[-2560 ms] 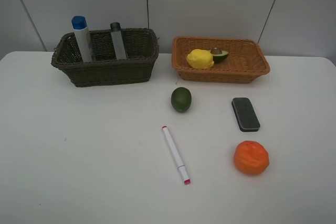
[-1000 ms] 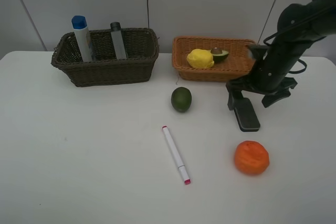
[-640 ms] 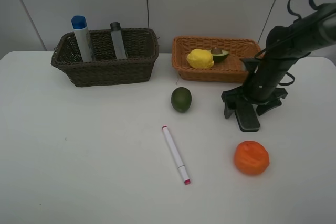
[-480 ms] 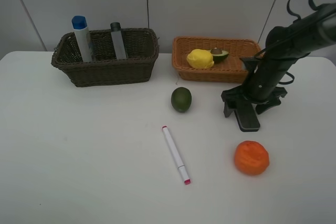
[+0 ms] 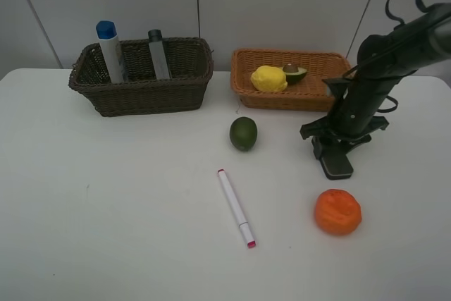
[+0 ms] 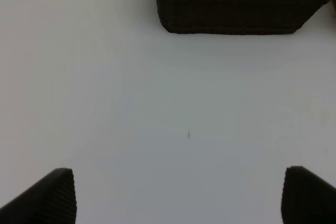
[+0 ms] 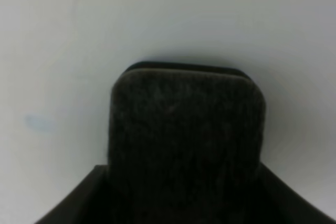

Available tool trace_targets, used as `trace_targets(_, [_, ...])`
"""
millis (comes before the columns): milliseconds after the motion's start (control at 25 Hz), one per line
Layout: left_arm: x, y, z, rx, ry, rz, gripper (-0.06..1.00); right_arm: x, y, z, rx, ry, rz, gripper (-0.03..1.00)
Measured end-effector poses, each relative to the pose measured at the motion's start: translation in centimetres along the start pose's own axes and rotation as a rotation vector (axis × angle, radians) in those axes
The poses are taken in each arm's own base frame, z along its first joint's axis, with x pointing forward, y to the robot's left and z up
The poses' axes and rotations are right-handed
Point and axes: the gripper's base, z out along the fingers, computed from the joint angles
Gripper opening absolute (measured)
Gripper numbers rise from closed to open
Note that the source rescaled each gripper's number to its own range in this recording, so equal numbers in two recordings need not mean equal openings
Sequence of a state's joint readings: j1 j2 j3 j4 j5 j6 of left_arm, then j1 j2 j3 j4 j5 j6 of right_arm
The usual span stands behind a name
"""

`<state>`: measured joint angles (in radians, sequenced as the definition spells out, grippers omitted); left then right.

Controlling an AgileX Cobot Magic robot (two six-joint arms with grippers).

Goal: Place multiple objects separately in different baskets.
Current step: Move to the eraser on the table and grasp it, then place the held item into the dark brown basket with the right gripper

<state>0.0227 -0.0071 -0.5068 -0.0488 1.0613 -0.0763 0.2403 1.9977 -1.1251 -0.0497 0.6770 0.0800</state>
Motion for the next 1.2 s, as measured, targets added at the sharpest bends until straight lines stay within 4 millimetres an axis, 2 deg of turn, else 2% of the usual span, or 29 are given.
trace_targets(80, [0.0,0.0,0.0,0.0,0.0,0.0,0.99,-0.3,0.0,-2.0,-0.009,-0.066,0.008,0.47])
trace_targets(200, [0.0,0.0,0.0,0.0,0.0,0.0,0.99,-0.8,0.3,-6.5,-0.059,-0.239,0.019,0.47])
trace_targets(280, [0.0,0.0,0.0,0.0,0.0,0.0,1.0,-1.0,1.2,-9.7,-0.112,-0.374,0.011,0.47])
trace_targets(360, [0.0,0.0,0.0,0.0,0.0,0.0,1.0,-1.3,2.9,-12.5,-0.18,-0.531,-0.006,0.47])
trace_targets(440, [0.0,0.0,0.0,0.0,0.0,0.0,1.0,-1.6,5.4,-14.6,-0.248,-0.686,-0.032,0.47])
trace_targets(600, [0.0,0.0,0.0,0.0,0.0,0.0,1.0,-3.3,11.2,-17.2,-0.352,-0.906,-0.109,0.47])
trace_targets(720, [0.0,0.0,0.0,0.0,0.0,0.0,1.0,-5.8,15.8,-17.7,-0.406,-0.989,-0.176,0.47])
trace_targets(880, [0.0,0.0,0.0,0.0,0.0,0.0,1.0,-10.1,20.4,-16.3,-0.443,-1.025,-0.229,0.47])
trace_targets(1000, [0.0,0.0,0.0,0.0,0.0,0.0,1.0,-13.0,22.3,-13.2,-0.446,-0.991,-0.252,0.47])
trace_targets(1160, [0.0,0.0,0.0,0.0,0.0,0.0,1.0,-14.9,23.9,-8.9,-0.433,-0.915,-0.293,0.47])
trace_targets(1200, [0.0,0.0,0.0,0.0,0.0,0.0,1.0,-15.1,24.1,-7.6,-0.422,-0.891,-0.305,0.5])
